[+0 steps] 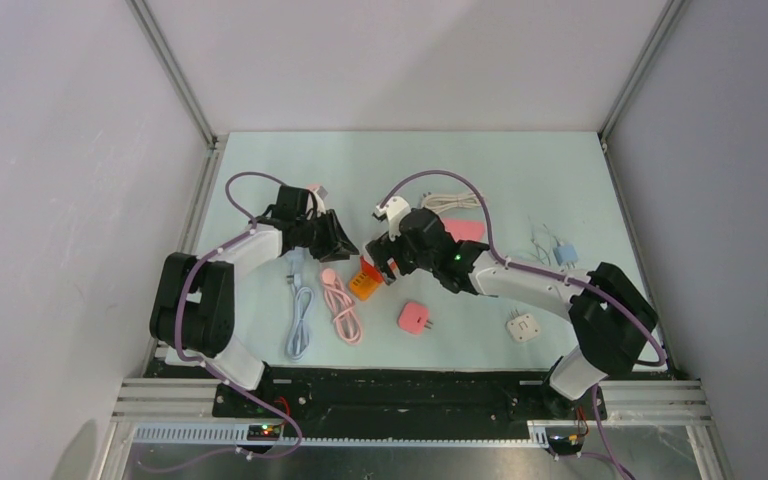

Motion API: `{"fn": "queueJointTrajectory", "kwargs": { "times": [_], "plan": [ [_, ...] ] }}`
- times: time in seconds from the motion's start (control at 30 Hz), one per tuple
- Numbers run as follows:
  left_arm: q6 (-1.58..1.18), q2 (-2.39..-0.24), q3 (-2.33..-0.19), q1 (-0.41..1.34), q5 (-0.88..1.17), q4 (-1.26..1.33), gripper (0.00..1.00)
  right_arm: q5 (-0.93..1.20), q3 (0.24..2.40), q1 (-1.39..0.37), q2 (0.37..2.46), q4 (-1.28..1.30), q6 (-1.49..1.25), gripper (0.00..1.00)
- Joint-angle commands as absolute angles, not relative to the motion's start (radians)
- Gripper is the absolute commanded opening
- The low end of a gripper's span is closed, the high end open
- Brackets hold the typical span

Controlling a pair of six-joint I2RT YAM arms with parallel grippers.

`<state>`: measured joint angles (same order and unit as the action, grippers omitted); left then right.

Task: Insert the plug
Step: Insert the plug into the socket, then press the plug into the socket.

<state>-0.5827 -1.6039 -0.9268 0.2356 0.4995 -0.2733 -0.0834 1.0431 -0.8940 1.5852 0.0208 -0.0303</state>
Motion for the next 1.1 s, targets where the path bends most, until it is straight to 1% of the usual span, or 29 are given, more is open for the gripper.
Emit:
{"fn": "queueJointTrajectory", "kwargs": {
  "times": [0.0, 0.1, 0.27, 0.37, 0.47, 0.63, 0.8, 0.9, 0.97, 1.07],
  "plan": [
    [-0.561, -1.597, -0.972, 0.242, 0.492, -0.268, 0.37, -0.104, 1.139, -0.886, 1.555, 0.104, -0.031, 0.93],
    [-0.561, -1.598, -0.97, 0.242, 0.49, -0.268, 0.37, -0.102, 1.187, -0.88, 1.563, 0.173, -0.045, 0.94],
    [-0.557, -1.597, -0.969, 0.24, 0.485, -0.27, 0.37, -0.024, 1.264, -0.878, 1.58, 0.275, -0.06, 0.94],
    [-0.556, -1.595, -0.969, 0.238, 0.486, -0.271, 0.37, 0.044, 1.342, -0.875, 1.62, 0.367, -0.068, 0.93],
    [-0.553, -1.593, -0.968, 0.237, 0.486, -0.274, 0.37, 0.069, 1.407, -0.871, 1.67, 0.441, -0.076, 0.92],
    [-0.547, -1.593, -0.967, 0.233, 0.488, -0.278, 0.37, 0.114, 1.533, -0.856, 1.743, 0.582, -0.072, 0.81],
    [-0.543, -1.593, -0.962, 0.232, 0.49, -0.281, 0.37, 0.113, 1.625, -0.85, 1.802, 0.703, -0.052, 0.78],
    [-0.542, -1.596, -0.962, 0.231, 0.49, -0.282, 0.37, 0.11, 1.651, -0.848, 1.819, 0.731, -0.039, 0.74],
    [-0.542, -1.598, -0.963, 0.23, 0.492, -0.282, 0.37, 0.115, 1.659, -0.847, 1.828, 0.736, -0.03, 0.68],
    [-0.54, -1.6, -0.961, 0.23, 0.494, -0.281, 0.37, 0.123, 1.668, -0.847, 1.843, 0.746, -0.019, 0.54]
  ]
}}
